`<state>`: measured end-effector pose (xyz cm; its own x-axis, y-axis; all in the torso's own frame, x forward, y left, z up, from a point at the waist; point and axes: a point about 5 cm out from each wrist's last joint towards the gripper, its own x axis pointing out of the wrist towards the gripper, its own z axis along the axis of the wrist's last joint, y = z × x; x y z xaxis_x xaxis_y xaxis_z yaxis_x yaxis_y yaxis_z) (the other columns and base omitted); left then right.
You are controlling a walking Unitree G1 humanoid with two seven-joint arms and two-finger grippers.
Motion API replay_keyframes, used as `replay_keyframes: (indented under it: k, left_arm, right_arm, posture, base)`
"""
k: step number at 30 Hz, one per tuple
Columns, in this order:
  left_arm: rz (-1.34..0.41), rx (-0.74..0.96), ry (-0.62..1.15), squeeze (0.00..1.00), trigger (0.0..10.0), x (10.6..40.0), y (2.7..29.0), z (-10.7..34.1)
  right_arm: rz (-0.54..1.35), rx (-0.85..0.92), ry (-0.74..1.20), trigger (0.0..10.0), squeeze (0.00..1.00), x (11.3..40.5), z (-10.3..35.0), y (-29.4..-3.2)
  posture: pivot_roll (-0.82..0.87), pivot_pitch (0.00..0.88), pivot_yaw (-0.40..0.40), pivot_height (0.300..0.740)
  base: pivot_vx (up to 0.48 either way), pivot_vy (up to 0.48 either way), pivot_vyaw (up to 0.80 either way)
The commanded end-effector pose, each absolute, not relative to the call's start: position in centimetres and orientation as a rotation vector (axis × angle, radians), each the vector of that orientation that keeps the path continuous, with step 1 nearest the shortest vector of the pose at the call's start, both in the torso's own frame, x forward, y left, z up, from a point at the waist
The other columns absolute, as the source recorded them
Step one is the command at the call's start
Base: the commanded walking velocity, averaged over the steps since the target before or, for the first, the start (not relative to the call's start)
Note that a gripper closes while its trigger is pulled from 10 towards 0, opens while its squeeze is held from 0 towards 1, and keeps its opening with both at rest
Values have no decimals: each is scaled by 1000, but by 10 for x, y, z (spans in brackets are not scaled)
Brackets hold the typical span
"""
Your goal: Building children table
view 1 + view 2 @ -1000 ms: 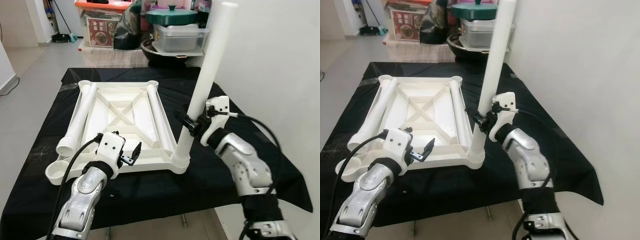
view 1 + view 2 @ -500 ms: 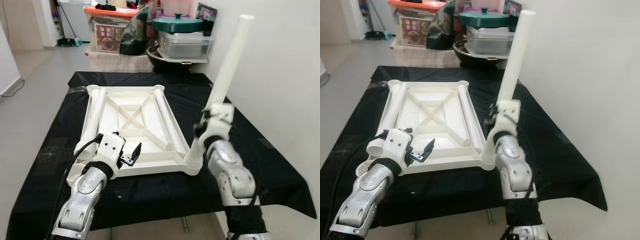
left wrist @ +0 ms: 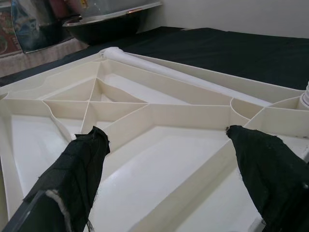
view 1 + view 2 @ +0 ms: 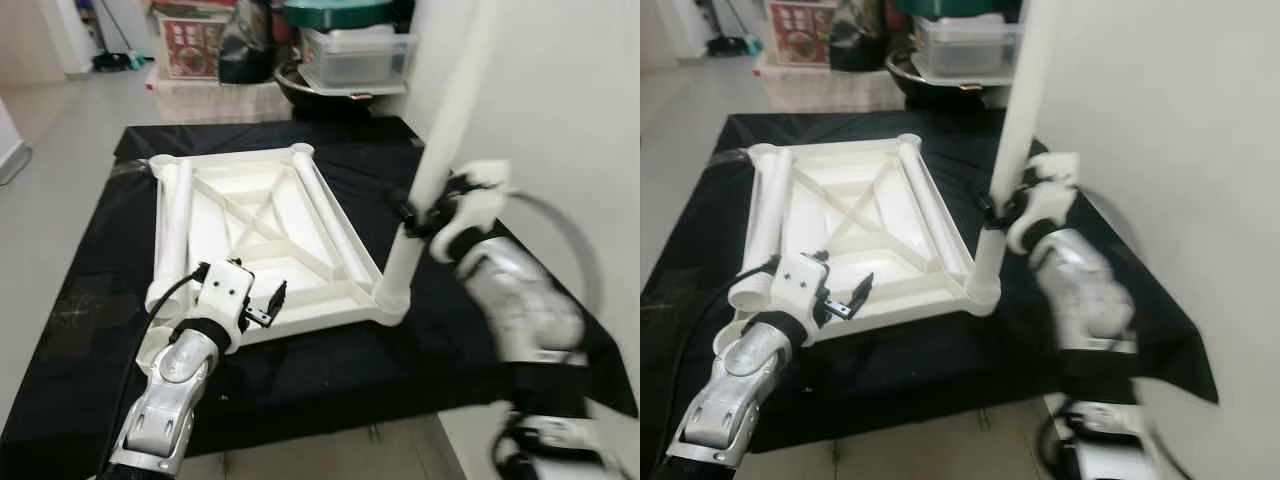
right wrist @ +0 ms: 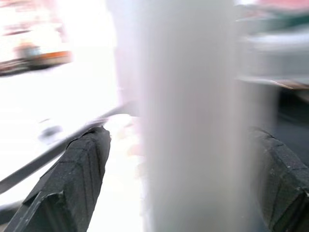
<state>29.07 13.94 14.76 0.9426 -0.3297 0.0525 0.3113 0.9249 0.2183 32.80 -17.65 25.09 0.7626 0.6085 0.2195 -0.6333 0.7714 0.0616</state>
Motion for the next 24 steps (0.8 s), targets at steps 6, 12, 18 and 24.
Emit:
replay_keyframes:
  k: [6,12,18,24]
  left_arm:
    - [-334,223,-86,0,10000,291,136,146]
    - [-329,226,-86,0,10000,290,138,146]
    - [-318,231,-85,0,10000,289,142,147]
    - [-324,227,-82,0,10000,288,139,145]
  right_arm:
    - [1106,28,-85,10000,0,308,224,-149]
    - [1189,17,-71,8196,0,309,218,-139]
    - [1253,63,-112,0,0,310,225,-131]
    - [791,45,-20,0,0,345,204,-151]
  posture:
    - [57,0,-114,740]
    - [74,0,-123,740]
    - [77,0,-126,740]
    - [60,0,-115,740]
  base:
    - [0,0,0]
    - [0,0,0]
    - [0,0,0]
    - [0,0,0]
